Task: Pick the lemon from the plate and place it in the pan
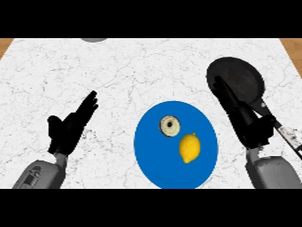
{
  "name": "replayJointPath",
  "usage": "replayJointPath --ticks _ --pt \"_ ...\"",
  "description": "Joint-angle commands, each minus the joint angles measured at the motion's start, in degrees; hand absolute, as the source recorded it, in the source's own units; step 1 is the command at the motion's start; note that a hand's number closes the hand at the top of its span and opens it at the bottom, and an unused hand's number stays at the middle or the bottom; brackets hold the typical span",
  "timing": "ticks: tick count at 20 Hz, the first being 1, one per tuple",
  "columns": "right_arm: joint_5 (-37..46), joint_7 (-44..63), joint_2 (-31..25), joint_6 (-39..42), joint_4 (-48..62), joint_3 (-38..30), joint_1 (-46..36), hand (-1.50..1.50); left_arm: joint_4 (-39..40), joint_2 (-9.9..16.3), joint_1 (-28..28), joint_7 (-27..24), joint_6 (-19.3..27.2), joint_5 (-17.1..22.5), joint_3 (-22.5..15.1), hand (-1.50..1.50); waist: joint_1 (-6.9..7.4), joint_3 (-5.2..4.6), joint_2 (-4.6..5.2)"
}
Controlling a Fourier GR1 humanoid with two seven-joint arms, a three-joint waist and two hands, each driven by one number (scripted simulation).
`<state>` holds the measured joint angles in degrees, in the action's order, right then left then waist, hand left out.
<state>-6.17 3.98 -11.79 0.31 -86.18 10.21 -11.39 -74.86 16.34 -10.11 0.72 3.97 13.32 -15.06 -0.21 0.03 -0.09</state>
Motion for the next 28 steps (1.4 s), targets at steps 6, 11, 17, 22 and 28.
replayJointPath --ticks 6,11,17,22,28 --pt "-4.4 -4.62 1.34 1.13 -11.54 -4.18 -3.24 1.5 -10.97 -3.19 2.22 -9.37 6.87 -4.72 1.38 0.0 0.57 -0.02 -0.41" --pt "6.3 -6.99 -3.81 -6.46 -21.83 -4.1 22.22 -1.5 -11.33 -5.44 8.12 -11.56 5.72 -3.83 -0.32 0.0 -1.28 -0.05 -0.34" --pt "13.6 -2.66 -11.59 -3.7 -30.53 -4.95 25.97 -1.5 -16.42 -4.36 5.98 -4.97 5.67 -4.04 0.52 0.0 -0.35 -0.06 -0.1" --pt "18.07 8.67 -13.56 0.16 -30.42 -2.43 18.51 -1.5 -15.46 -6.66 5.66 -6.13 6.65 -6.58 -0.79 0.0 0.26 -0.07 0.08" --pt "23.51 22.02 -15.45 7.11 -27.64 4.82 9.91 -1.5 -14.19 -6.8 7.01 -7.82 5.85 -6.53 -0.23 0.0 0.87 -0.11 0.17"
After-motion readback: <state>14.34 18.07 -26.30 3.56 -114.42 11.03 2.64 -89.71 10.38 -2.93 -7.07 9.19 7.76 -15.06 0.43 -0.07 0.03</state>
